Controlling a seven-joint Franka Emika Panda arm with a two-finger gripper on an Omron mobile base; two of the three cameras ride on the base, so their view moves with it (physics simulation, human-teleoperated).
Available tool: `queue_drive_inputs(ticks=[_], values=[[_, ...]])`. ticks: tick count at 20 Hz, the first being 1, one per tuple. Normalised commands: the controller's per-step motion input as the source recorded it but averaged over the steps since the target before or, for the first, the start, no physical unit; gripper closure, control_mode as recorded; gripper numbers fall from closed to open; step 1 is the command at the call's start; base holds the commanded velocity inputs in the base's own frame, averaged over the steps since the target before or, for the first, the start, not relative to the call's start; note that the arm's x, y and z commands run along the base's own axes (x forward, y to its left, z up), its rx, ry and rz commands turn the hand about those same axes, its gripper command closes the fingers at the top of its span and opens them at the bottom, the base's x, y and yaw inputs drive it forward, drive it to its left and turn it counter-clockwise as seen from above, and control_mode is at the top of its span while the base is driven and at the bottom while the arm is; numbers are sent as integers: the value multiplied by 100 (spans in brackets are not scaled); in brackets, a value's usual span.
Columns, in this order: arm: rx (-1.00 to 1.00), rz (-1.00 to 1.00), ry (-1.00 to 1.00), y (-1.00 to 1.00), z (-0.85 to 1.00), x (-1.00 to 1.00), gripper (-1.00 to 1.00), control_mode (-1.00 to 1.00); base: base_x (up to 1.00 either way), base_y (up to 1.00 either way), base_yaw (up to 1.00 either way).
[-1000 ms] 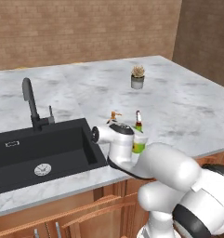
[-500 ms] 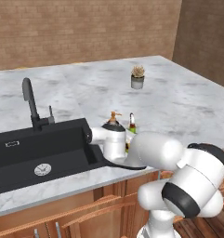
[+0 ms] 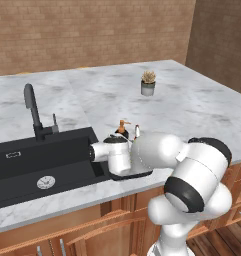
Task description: Locate and retrieve the spray and soap dispenser from the cabinet. Place them next to the sink.
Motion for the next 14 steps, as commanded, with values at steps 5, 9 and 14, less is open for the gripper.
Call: queue_drive_inputs(ticks=[5,9,14], values=[[4,-3,-6,4,-22,23,100,-100,0,0,0],[5,-4,-6,9,-21,25,100,-100,0,0,0],[3,-3,-5,10,-22,20,100,-100,0,0,0]])
